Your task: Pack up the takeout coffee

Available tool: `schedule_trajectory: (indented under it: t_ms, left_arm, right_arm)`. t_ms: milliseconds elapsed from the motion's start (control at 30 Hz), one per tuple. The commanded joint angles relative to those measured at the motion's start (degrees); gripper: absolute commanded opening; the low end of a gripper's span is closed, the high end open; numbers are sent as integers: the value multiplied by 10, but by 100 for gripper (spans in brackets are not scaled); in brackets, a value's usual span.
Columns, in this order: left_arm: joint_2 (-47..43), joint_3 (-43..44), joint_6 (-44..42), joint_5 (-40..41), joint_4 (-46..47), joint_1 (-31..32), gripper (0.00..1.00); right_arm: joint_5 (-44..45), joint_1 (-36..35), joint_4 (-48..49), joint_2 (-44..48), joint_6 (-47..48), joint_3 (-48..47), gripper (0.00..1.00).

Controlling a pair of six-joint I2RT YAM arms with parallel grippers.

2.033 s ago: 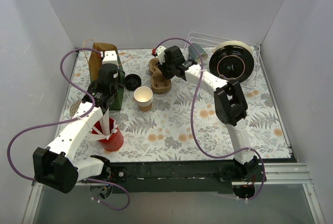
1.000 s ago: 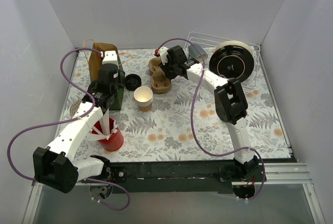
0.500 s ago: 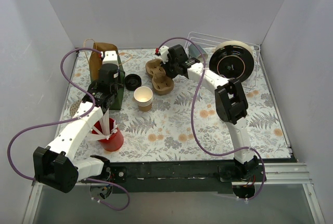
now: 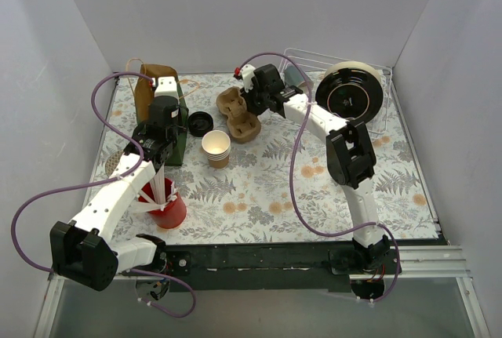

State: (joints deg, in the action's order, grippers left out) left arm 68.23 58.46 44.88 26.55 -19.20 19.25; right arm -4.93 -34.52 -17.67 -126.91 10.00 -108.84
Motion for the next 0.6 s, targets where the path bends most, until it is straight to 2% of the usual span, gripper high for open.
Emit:
schedule_trajectory:
  t_ms: [0,433,533,567]
  left_arm:
    - [9,-11,5,-2,-20,-1,15]
    - [10,-12,4,-1,-20,-1,15]
    - [9,-11,4,-1,-20,-1,15]
    - [9,-11,4,0,-21,-1,15]
  right_arm:
    - [-13,2,59,57,-22,6,1]
    - [-18,2,90,75,-43,45,1]
    - [-10,2,95,76,-11,50,1]
    - [-17,2,75,73,3,38,5]
